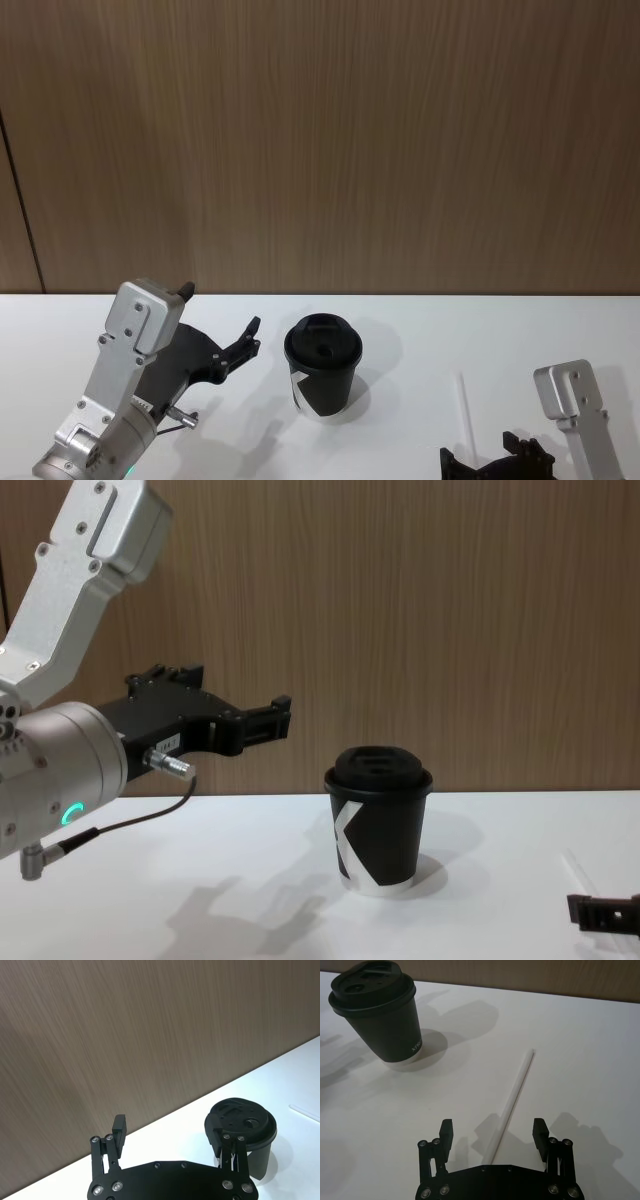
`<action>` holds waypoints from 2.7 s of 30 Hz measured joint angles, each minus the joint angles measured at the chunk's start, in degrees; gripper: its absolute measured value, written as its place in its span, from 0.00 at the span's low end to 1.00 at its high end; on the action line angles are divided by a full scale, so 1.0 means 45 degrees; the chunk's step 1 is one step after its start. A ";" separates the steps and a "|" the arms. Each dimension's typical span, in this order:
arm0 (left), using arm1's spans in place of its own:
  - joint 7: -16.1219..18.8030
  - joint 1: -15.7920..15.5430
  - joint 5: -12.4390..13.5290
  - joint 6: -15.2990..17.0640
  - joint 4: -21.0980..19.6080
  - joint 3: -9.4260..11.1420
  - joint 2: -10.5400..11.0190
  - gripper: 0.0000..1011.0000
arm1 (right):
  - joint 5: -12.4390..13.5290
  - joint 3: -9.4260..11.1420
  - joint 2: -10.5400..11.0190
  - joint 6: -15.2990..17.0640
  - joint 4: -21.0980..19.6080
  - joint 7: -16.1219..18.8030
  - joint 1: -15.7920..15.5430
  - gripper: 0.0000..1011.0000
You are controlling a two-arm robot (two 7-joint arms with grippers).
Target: Pick up the straw with one hand, pass it to the other hand, and insert it into the cup.
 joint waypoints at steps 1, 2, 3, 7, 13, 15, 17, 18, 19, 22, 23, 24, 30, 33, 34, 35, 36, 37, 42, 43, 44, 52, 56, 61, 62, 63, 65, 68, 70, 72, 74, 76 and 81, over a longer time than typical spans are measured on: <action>0.0000 0.0000 0.0001 0.0000 0.0000 0.0000 0.0000 0.99 | -0.0006 0.0005 -0.0011 0.0023 0.0018 -0.0001 0.0011 0.99; 0.0000 0.0000 0.0000 0.0000 0.0000 0.0000 0.0000 0.99 | -0.0014 0.0013 -0.0028 0.0041 0.0042 -0.0004 0.0025 0.99; 0.0000 0.0000 0.0001 0.0000 0.0000 0.0000 0.0000 0.99 | -0.0033 0.0021 -0.0052 0.0086 0.0077 -0.0009 0.0047 0.99; 0.0001 -0.0001 0.0000 0.0000 0.0001 0.0000 -0.0001 0.99 | -0.0079 0.0034 -0.0112 0.0155 0.0164 -0.0027 0.0103 0.99; 0.0000 -0.0001 0.0000 0.0000 -0.0001 0.0000 0.0000 0.99 | -0.0199 0.0036 -0.0168 0.0172 0.0293 -0.0061 0.0171 0.99; 0.0000 0.0000 0.0000 0.0000 0.0000 0.0000 0.0000 0.99 | -0.0258 0.0026 -0.0181 0.0126 0.0339 -0.0064 0.0196 0.99; 0.0001 -0.0001 0.0001 0.0000 -0.0001 -0.0001 0.0000 0.99 | -0.0304 0.0016 -0.0183 0.0081 0.0366 -0.0065 0.0205 0.99; 0.0000 0.0000 0.0000 0.0000 0.0000 0.0000 0.0000 0.99 | -0.0346 0.0002 -0.0184 0.0031 0.0385 -0.0065 0.0215 0.99; 0.0000 0.0000 0.0000 0.0000 -0.0001 0.0000 0.0000 0.99 | -0.0371 -0.0010 -0.0185 0.0007 0.0395 -0.0065 0.0222 0.99; 0.0000 0.0000 0.0000 0.0000 -0.0001 0.0000 0.0001 0.99 | -0.0473 -0.0038 -0.0180 -0.0100 0.0422 -0.0064 0.0230 0.99; 0.0000 0.0000 0.0000 0.0000 0.0000 -0.0001 0.0000 0.99 | -0.0499 -0.0051 -0.0174 -0.0124 0.0427 -0.0063 0.0230 0.99; 0.0000 0.0000 0.0000 0.0000 -0.0001 -0.0001 0.0000 0.99 | -0.0563 -0.0070 -0.0160 -0.0182 0.0431 -0.0059 0.0228 0.99; 0.0000 -0.0001 0.0000 0.0000 -0.0001 0.0000 0.0000 0.99 | -0.0762 -0.0148 -0.0103 -0.0335 0.0422 -0.0010 0.0143 0.99; 0.0000 0.0000 0.0000 0.0000 0.0000 0.0000 0.0000 0.99 | -0.0819 -0.0168 -0.0088 -0.0369 0.0400 0.0007 0.0102 0.99; 0.0000 -0.0001 0.0000 0.0000 0.0000 0.0000 0.0000 0.99 | -0.0855 -0.0178 -0.0084 -0.0376 0.0382 0.0018 0.0074 0.99; 0.0000 -0.0001 0.0000 0.0000 0.0000 0.0000 0.0000 0.99 | -0.0869 -0.0183 -0.0084 -0.0377 0.0377 0.0023 0.0064 0.99; 0.0000 -0.0001 0.0000 0.0000 0.0000 0.0000 0.0000 0.99 | -0.0879 -0.0185 -0.0084 -0.0378 0.0370 0.0027 0.0053 0.99; 0.0000 0.0000 0.0000 0.0000 -0.0001 0.0000 0.0000 0.99 | -0.0892 -0.0186 -0.0084 -0.0377 0.0364 0.0033 0.0043 0.99; 0.0000 0.0000 0.0000 0.0000 0.0000 0.0000 0.0000 0.99 | -0.0943 -0.0188 -0.0114 -0.0368 0.0324 0.0084 -0.0021 0.99; 0.0000 0.0000 0.0000 0.0000 -0.0001 0.0000 0.0000 0.99 | -0.0950 -0.0181 -0.0128 -0.0357 0.0319 0.0092 -0.0036 0.99; 0.0000 -0.0001 0.0000 0.0000 0.0000 0.0000 0.0000 0.99 | -0.0953 -0.0176 -0.0137 -0.0346 0.0317 0.0100 -0.0043 0.99; 0.0000 0.0000 0.0000 0.0000 -0.0001 0.0001 0.0000 0.99 | -0.0954 -0.0121 -0.0248 -0.0186 0.0313 0.0163 -0.0073 0.99; 0.0001 0.0000 0.0000 0.0000 0.0000 0.0000 0.0000 0.99 | -0.0948 -0.0088 -0.0305 -0.0109 0.0318 0.0186 -0.0083 0.99; 0.0000 0.0000 0.0001 0.0000 -0.0001 0.0000 0.0000 0.99 | -0.0943 -0.0058 -0.0358 -0.0025 0.0337 0.0212 -0.0089 0.99; 0.0001 0.0000 0.0000 0.0000 0.0000 0.0000 0.0000 0.99 | -0.0943 -0.0055 -0.0361 -0.0018 0.0338 0.0214 -0.0089 0.99; 0.0000 0.0000 0.0000 0.0000 0.0000 0.0000 0.0000 0.99 | -0.0941 -0.0050 -0.0367 -0.0010 0.0341 0.0217 -0.0090 0.98; 0.0000 0.0000 0.0000 0.0000 0.0000 0.0000 0.0000 0.99 | -0.0940 -0.0038 -0.0386 0.0012 0.0348 0.0224 -0.0092 0.96; 0.0001 -0.0001 0.0000 0.0000 0.0000 0.0000 0.0000 0.99 | -0.0937 -0.0028 -0.0400 0.0032 0.0355 0.0233 -0.0095 0.90; 0.0000 0.0000 0.0001 0.0000 0.0000 0.0000 0.0000 0.99 | -0.0935 -0.0023 -0.0409 0.0043 0.0359 0.0238 -0.0096 0.85; 0.0000 0.0000 0.0000 0.0000 -0.0001 0.0000 0.0000 0.99 | -0.0934 -0.0020 -0.0417 0.0050 0.0361 0.0241 -0.0099 0.80; 0.0001 -0.0001 0.0000 0.0000 -0.0001 0.0000 0.0000 0.99 | -0.0934 -0.0016 -0.0423 0.0061 0.0365 0.0244 -0.0101 0.72; 0.0000 0.0000 0.0000 0.0000 -0.0001 0.0000 0.0000 0.99 | -0.0933 -0.0013 -0.0429 0.0070 0.0368 0.0249 -0.0104 0.68; 0.0000 -0.0001 0.0000 0.0000 0.0000 0.0000 0.0000 0.99 | -0.0932 -0.0006 -0.0435 0.0082 0.0374 0.0257 -0.0105 0.51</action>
